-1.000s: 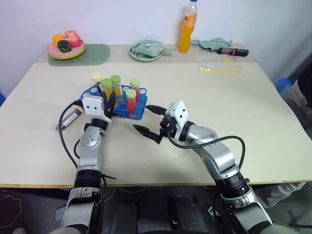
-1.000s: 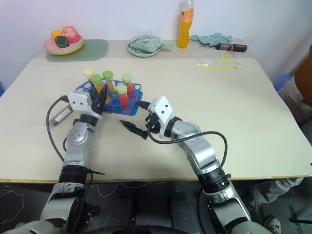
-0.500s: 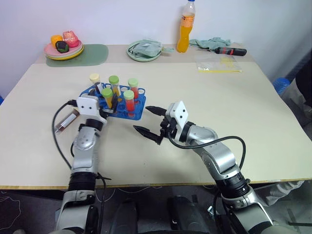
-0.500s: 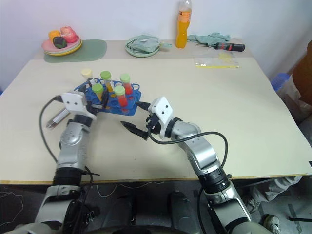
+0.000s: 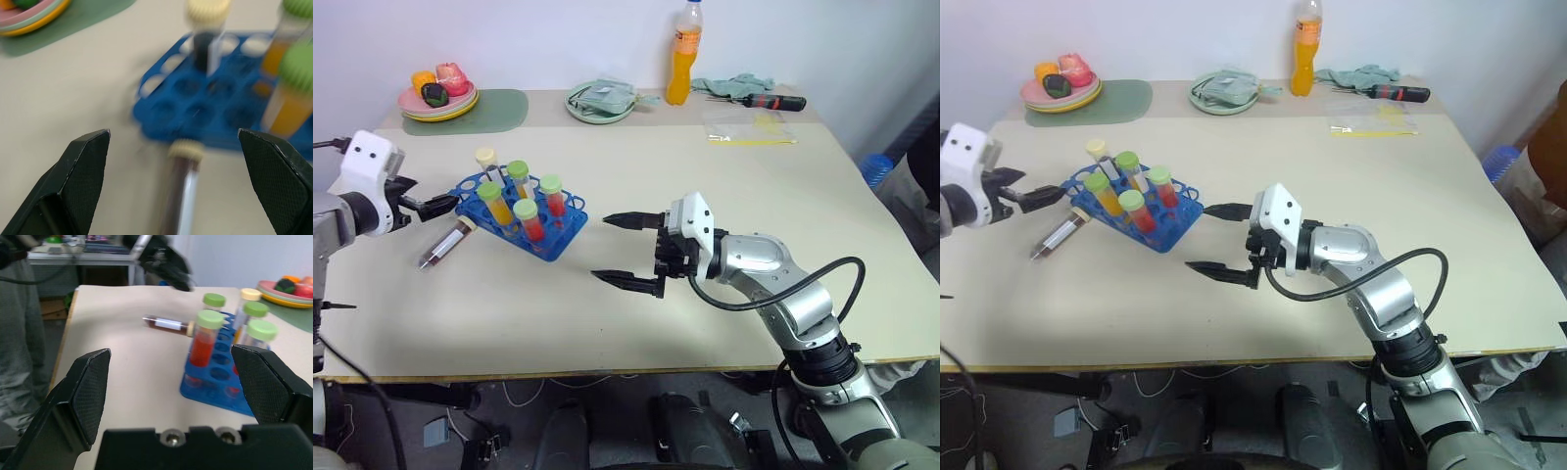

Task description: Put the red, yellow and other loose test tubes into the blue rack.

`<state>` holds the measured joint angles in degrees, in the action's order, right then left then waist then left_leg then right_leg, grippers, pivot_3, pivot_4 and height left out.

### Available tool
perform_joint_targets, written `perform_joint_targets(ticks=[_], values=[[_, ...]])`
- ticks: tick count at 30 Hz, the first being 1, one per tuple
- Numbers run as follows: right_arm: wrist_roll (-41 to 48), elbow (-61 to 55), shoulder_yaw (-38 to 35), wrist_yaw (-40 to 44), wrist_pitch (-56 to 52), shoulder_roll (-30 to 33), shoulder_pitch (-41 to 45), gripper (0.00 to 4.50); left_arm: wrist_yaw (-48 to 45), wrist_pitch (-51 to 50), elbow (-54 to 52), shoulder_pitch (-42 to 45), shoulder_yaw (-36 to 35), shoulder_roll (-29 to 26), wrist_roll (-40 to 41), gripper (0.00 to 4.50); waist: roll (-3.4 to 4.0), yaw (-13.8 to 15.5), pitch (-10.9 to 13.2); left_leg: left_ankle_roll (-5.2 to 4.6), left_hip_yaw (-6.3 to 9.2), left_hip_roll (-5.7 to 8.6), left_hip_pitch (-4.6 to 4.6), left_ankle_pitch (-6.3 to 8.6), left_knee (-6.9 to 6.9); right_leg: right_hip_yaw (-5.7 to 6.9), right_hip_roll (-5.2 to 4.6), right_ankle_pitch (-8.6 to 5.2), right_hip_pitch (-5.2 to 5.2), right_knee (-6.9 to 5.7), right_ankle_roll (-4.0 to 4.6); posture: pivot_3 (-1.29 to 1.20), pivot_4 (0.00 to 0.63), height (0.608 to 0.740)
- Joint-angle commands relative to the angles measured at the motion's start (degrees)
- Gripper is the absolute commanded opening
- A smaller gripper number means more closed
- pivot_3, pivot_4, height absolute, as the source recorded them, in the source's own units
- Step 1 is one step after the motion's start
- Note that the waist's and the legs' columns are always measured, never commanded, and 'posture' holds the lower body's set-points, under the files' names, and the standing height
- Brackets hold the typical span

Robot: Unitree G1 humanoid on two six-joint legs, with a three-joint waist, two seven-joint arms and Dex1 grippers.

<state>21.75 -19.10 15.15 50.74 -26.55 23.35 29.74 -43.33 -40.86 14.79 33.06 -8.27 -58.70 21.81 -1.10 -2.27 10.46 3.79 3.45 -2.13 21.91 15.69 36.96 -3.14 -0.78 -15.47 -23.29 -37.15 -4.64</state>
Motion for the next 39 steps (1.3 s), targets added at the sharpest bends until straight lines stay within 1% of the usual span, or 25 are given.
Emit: perform_joint_targets(ticks=[1,3,6,9,11,14,19,23,31,32,34,38,39], values=[[-0.41,-1.95,-0.04,-1.07,1.33,-0.92,0.11,4.37,-7.03,2.65,1.12,2.09,2.39,-1.0,-1.04,4.31,-0.01,-0.27,0.0,0.0,0.0,-0.01,0.08,0.0,0.0,0.0,0.0,0.0,-0.09,-0.02,0.0,0.0,0.15,0.74],[-0.43,-3.03,-0.11,-1.92,0.9,-0.89,-0.78,4.37,-9.88,1.81,4.31,3.4,5.65,-2.29,-3.39,4.31,-0.01,-0.33,0.0,0.0,0.02,-0.04,0.23,0.0,0.0,0.0,0.04,0.01,-0.26,-0.05,0.0,0.0,0.15,0.74],[-0.59,-4.34,-0.23,-2.72,0.46,-0.51,-2.02,4.37,-13.91,1.62,8.84,5.73,9.87,-3.91,-6.79,4.31,-0.02,-0.38,-0.01,0.0,0.03,-0.06,0.22,0.0,-0.01,0.0,0.1,0.01,-0.29,-0.07,0.01,0.0,0.15,0.74],[-0.53,-5.47,-0.21,-3.12,0.06,-0.03,-2.96,4.37,-18.7,-0.25,17.99,12.97,16.98,-5.71,-13.56,4.31,-0.05,-0.26,-0.01,0.0,0.03,-0.05,0.23,0.0,0.0,0.01,0.1,-0.01,-0.28,-0.07,0.03,0.0,0.15,0.74],[-0.44,-5.79,-0.21,-3.24,-0.14,0.16,-3.19,4.37,-22.04,-0.64,25.31,18.56,20.46,-5.75,-17.18,4.31,-0.08,-0.1,-0.02,0.0,0.03,-0.03,0.27,0.0,0.04,0.01,0.1,-0.02,-0.27,-0.06,0.04,0.0,0.15,0.74],[-0.32,-5.65,-0.1,-3.09,-0.22,0.29,-3.2,4.37,-24.65,2.29,38.08,27.72,25.15,-3.3,-23.5,4.31,-0.13,-0.02,-0.04,0.0,0.05,-0.02,0.3,0.0,0.06,0.04,0.09,-0.03,-0.27,-0.04,0.03,0.0,0.15,0.74],[-0.22,-4.65,0.47,-2.48,0.19,-0.27,-2.6,4.37,-24.77,5.0,51.35,36.94,28.43,3.21,-30.12,4.31,-0.16,0.11,-0.05,-0.01,0.06,0.01,0.31,0.0,0.07,0.04,0.06,-0.02,-0.25,-0.04,-0.01,0.0,0.15,0.74],[-0.63,-4.08,0.65,-2.04,0.7,-0.34,-1.94,4.37,-24.46,8.14,56.76,38.41,31.95,6.77,-36.09,4.31,-0.16,-0.4,-0.05,-0.01,0.06,0.0,0.36,0.0,0.08,0.03,0.07,-0.01,-0.31,-0.05,-0.03,0.0,0.15,0.74],[-0.78,-5.11,0.21,-2.31,0.28,0.39,-2.95,4.37,-22.11,11.47,60.77,38.76,32.16,9.38,-40.87,4.31,-0.19,-0.24,-0.06,-0.01,0.07,-0.02,0.38,0.0,0.07,0.03,0.07,0.0,-0.37,-0.13,-0.04,0.0,0.15,0.74],[-0.77,-5.23,0.2,-2.42,0.19,0.36,-3.07,4.37,-21.83,11.71,61.0,38.76,31.96,9.55,-41.17,4.09,-0.2,-0.17,-0.06,-0.01,0.07,-0.02,0.38,0.0,0.08,0.03,0.07,0.0,-0.36,-0.12,-0.04,0.0,0.15,0.74],[-0.75,-5.41,0.23,-2.56,0.07,0.29,-3.21,4.37,-21.03,11.8,61.43,38.77,31.44,9.8,-41.7,3.47,-0.22,-0.07,-0.07,-0.01,0.08,-0.01,0.38,0.0,0.09,0.03,0.06,0.0,-0.34,-0.11,-0.04,0.0,0.15,0.74],[-0.67,-5.43,0.27,-2.54,0.01,0.29,-3.24,4.37,-21.33,11.42,61.91,38.94,30.55,9.88,-41.98,1.57,-0.25,-0.17,-0.09,-0.01,0.08,-0.01,0.38,0.0,0.09,0.04,0.06,0.0,-0.33,-0.11,-0.04,0.0,0.15,0.74],[-0.65,-5.42,0.3,-2.53,0.01,0.29,-3.23,4.37,-21.59,11.32,61.97,38.88,30.31,9.8,-41.94,1.02,-0.25,-0.18,-0.09,-0.01,0.09,-0.01,0.38,0.0,0.09,0.04,0.06,0.0,-0.33,-0.12,-0.04,0.0,0.15,0.74]])
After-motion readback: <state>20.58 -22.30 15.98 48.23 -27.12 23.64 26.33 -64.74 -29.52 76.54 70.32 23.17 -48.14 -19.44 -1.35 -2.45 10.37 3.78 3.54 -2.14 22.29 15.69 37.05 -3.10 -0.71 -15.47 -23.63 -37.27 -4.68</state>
